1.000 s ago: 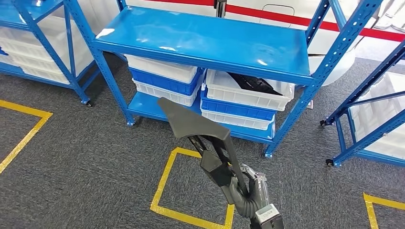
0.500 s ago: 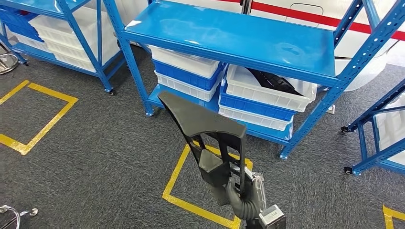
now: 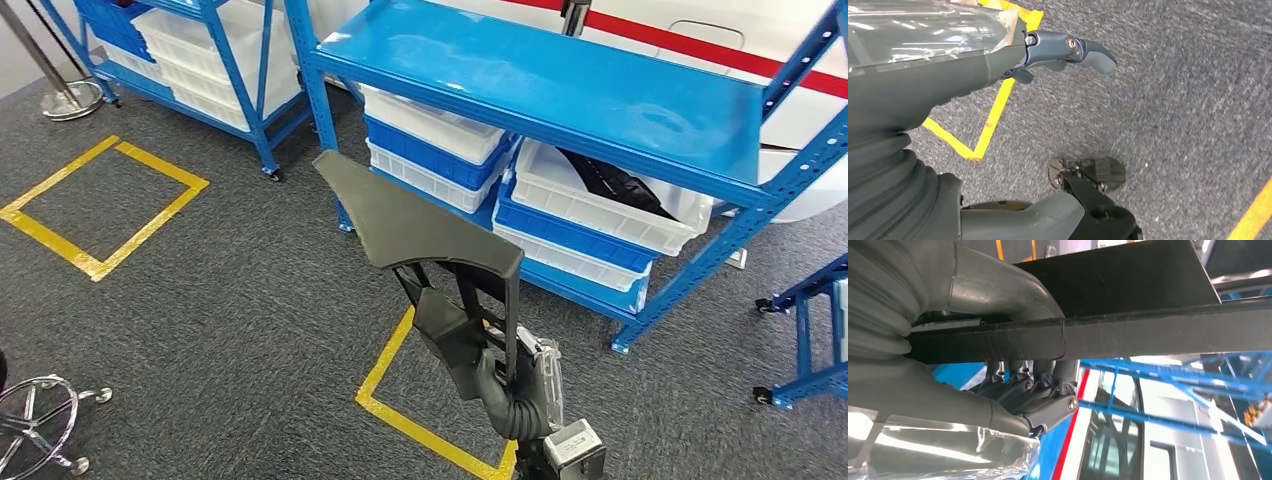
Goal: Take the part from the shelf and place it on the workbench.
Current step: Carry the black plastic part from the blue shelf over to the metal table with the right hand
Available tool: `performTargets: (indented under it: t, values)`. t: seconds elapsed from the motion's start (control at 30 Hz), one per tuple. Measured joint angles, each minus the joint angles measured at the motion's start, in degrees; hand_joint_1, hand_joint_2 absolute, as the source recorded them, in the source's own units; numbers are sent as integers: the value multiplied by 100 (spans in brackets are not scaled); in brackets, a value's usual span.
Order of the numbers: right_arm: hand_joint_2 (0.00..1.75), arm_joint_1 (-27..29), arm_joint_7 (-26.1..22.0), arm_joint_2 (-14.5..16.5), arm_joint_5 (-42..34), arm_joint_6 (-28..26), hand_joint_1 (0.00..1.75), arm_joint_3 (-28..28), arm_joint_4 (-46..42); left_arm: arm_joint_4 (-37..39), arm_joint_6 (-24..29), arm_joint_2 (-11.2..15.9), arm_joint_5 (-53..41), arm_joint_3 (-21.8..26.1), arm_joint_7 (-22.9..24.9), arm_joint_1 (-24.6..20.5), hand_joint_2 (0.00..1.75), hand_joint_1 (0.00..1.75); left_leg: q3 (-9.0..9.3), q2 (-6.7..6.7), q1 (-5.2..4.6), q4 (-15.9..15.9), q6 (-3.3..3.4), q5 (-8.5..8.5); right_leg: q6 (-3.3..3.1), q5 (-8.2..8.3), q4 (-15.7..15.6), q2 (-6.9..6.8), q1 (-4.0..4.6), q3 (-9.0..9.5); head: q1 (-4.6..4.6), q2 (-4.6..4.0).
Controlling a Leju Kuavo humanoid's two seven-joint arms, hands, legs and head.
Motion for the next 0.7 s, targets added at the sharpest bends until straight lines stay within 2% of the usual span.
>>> performTargets:
  t: [0.03,0.07,0.1,0.17,0.23,0.27,0.3,0.33,0.37,0.4,0.43,0.47,0.53,0.57,0.63,0.67,0.7]
  values:
    - [175,6,1,4,11,-2,175,1,-12,0,0,1,-13,-1,18,2,175,0,-11,-54,4,-22,44,25,24,-10,7,-41,9,-14,7,1]
    - [175,10,1,7,17,-5,175,1,-25,0,0,1,-23,-2,36,6,175,0,-13,-109,6,-50,86,51,44,-52,58,-4,0,-40,9,1]
    - [175,11,0,8,20,-9,175,2,-43,0,0,1,-30,-2,54,8,175,0,-16,-161,17,-78,131,81,51,-140,198,94,-9,-105,15,1]
    - [175,20,-1,3,21,-25,175,-1,-72,0,-1,0,-36,-3,74,2,175,0,-31,-266,27,-102,189,121,23,-450,819,365,-48,-391,38,0]
    - [175,36,1,-10,21,-47,175,-14,-86,0,-4,0,-44,-4,83,-1,175,0,-60,-392,26,-100,207,139,7,-709,1532,470,-68,-728,55,0]
    - [175,39,4,-19,19,-61,175,-26,-98,0,-21,0,-48,-4,83,2,175,0,-68,-464,26,-98,204,147,38,-720,1662,483,-82,-789,56,0]
    - [175,36,11,-26,14,-76,175,-42,-119,0,-57,2,-49,-4,75,4,175,0,-70,-537,28,-95,196,155,92,-634,1556,494,-100,-735,56,0]
    - [175,22,25,-33,7,-88,175,-64,-150,0,-119,9,-49,-4,61,6,175,0,-70,-610,31,-88,183,162,158,-480,1243,522,-129,-582,56,0]
    - [175,-5,44,-38,-2,-99,175,-92,-185,-1,-208,31,-44,-4,40,6,175,0,-77,-679,34,-74,161,166,220,-318,828,608,-171,-386,58,0]
    - [175,-41,66,-40,-8,-104,175,-119,-219,-1,-306,71,-35,-4,18,4,175,0,-93,-742,26,-45,132,163,250,-192,478,691,-193,-232,57,0]
    - [175,-79,88,-44,-11,-105,175,-145,-254,-2,-405,128,-23,-4,-1,3,175,0,-117,-796,20,-19,99,164,255,-116,248,755,-207,-128,55,1]
    - [175,-114,104,-49,-10,-105,175,-164,-284,-3,-490,190,-10,-4,-14,3,175,0,-145,-839,20,-1,62,170,233,-89,154,792,-200,-91,52,1]
    - [175,-169,120,-61,1,-105,175,-184,-334,-4,-592,303,4,-4,-27,17,175,0,-193,-906,46,11,-1,194,158,-58,161,712,-176,-94,45,1]
    - [175,-195,125,-63,8,-105,175,-189,-358,-4,-610,341,6,-4,-37,27,175,0,-219,-860,58,43,-25,175,123,-40,159,671,-176,-98,43,0]
    - [175,-229,133,-66,25,-104,175,-201,-412,-5,-615,400,5,-4,-68,33,175,0,-375,-629,63,392,-63,-54,53,-17,148,571,-177,-102,19,0]
    - [175,-235,136,-69,37,-104,175,-209,-433,-6,-615,415,5,-4,-85,29,175,0,-521,-489,57,732,-79,-249,27,-16,149,514,-155,-104,6,0]
    - [175,-234,137,-73,47,-104,175,-215,-447,-7,-614,430,5,-4,-97,24,175,0,-690,-409,55,1117,-91,-440,3,-20,149,450,-130,-108,-3,0]
